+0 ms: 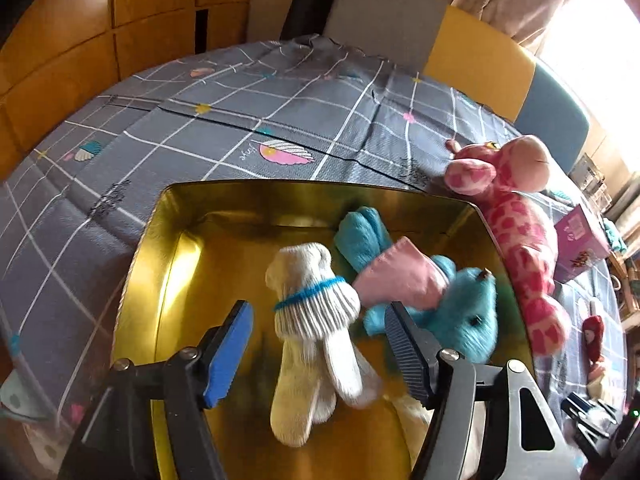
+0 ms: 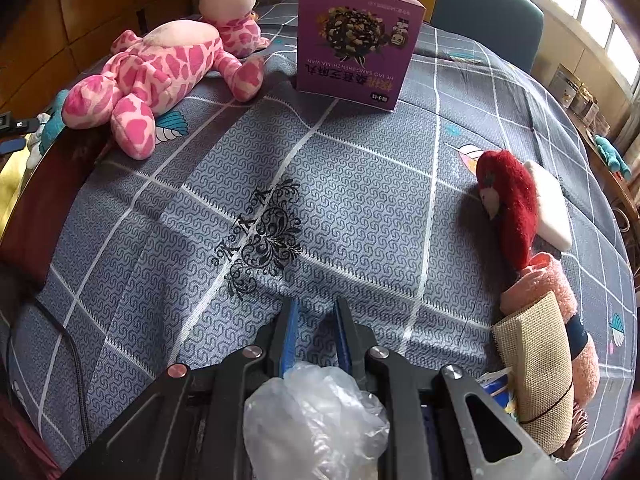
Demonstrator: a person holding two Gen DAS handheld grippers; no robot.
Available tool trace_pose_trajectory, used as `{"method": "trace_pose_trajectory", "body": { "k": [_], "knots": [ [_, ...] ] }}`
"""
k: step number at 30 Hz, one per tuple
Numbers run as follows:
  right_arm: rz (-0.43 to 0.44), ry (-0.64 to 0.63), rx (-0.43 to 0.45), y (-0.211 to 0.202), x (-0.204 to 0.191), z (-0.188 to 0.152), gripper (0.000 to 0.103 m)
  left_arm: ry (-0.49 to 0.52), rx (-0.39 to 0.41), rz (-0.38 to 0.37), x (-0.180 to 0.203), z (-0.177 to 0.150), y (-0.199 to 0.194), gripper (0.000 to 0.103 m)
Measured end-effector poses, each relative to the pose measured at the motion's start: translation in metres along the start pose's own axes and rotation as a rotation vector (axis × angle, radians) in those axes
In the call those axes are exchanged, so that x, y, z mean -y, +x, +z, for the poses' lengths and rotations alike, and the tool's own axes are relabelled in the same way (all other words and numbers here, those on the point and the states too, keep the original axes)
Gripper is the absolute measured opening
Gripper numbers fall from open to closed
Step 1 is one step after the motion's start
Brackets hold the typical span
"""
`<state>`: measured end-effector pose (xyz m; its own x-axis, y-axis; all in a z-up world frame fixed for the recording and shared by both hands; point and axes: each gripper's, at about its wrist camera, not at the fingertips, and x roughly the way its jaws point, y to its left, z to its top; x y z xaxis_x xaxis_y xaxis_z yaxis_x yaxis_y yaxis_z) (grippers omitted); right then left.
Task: Organize soft objects
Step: 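Carry the grey sock into the gold tray and open the left gripper, then carry the plastic bag to the gold tray and release it with the right gripper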
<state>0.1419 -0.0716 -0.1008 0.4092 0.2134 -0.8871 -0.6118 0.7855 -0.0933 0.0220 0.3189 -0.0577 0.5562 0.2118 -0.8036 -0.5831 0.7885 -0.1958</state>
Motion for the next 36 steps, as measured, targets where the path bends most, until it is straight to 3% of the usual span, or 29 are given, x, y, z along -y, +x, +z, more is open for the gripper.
{"method": "trace_pose_trajectory", "body": {
  "k": [5,16,23,36],
  "knots": [
    [-0.013,-0.011,0.003,0.001,-0.002,0.001,0.017,0.030,0.055,-0.007,0.012,-0.023,-0.034,0.079],
    [-0.031,-0.020,0.008,0.000,-0.006,-0.001,0.017,0.154,0.142,-0.030,0.044,-0.067,-0.086,0.082],
    [-0.036,-0.036,0.010,-0.002,-0.010,-0.002,0.011,0.171,0.130,-0.040,0.048,-0.082,-0.094,0.089],
    [-0.025,0.017,0.002,-0.003,-0.010,-0.001,0.005,0.153,0.133,-0.035,0.037,-0.084,-0.095,0.090]
  ]
}}
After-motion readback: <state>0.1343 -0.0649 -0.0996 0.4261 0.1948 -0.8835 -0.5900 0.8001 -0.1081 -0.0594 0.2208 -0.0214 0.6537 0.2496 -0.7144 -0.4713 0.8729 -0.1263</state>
